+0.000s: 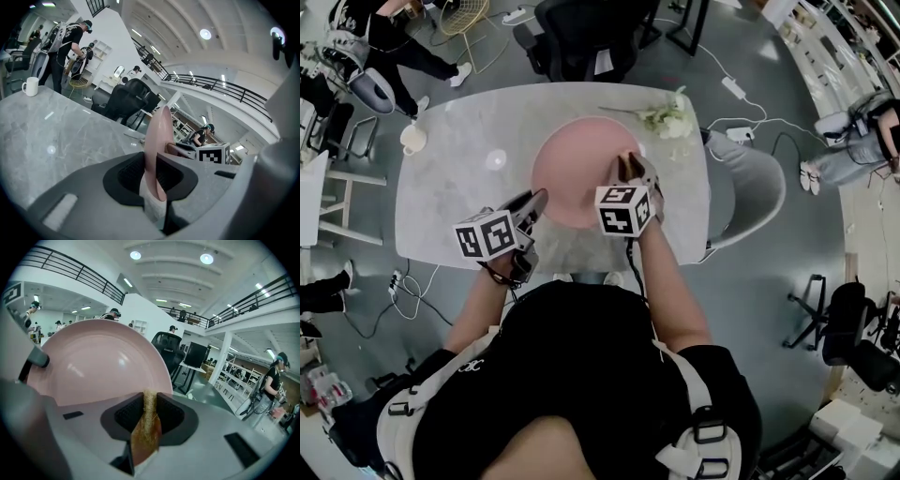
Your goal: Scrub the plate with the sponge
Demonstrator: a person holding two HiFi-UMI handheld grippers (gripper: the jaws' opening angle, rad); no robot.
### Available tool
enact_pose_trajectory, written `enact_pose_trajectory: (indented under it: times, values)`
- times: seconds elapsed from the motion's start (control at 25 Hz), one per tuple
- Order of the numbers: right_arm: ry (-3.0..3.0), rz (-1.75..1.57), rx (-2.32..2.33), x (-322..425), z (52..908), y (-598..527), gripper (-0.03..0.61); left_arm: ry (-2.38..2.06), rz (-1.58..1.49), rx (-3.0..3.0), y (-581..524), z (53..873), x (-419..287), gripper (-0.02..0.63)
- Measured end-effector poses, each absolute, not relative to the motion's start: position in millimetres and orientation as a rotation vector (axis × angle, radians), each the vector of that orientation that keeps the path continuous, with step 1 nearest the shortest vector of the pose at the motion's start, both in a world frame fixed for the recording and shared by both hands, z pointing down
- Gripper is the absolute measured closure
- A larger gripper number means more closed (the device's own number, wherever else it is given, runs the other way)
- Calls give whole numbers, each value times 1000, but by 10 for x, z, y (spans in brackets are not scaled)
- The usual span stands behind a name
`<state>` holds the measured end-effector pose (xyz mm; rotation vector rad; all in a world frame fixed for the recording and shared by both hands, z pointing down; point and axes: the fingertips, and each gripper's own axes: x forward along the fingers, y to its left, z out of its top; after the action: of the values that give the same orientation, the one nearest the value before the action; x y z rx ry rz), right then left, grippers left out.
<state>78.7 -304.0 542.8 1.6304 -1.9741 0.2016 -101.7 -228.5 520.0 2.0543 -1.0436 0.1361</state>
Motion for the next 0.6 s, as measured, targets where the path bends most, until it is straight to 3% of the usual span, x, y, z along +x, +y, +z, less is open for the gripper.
enact_pose_trajectory:
  times: [0.6]
  values:
    - [-2285,133,1512,19,4948,-3096,503,-1033,157,2034,-2194,5255,-1017,555]
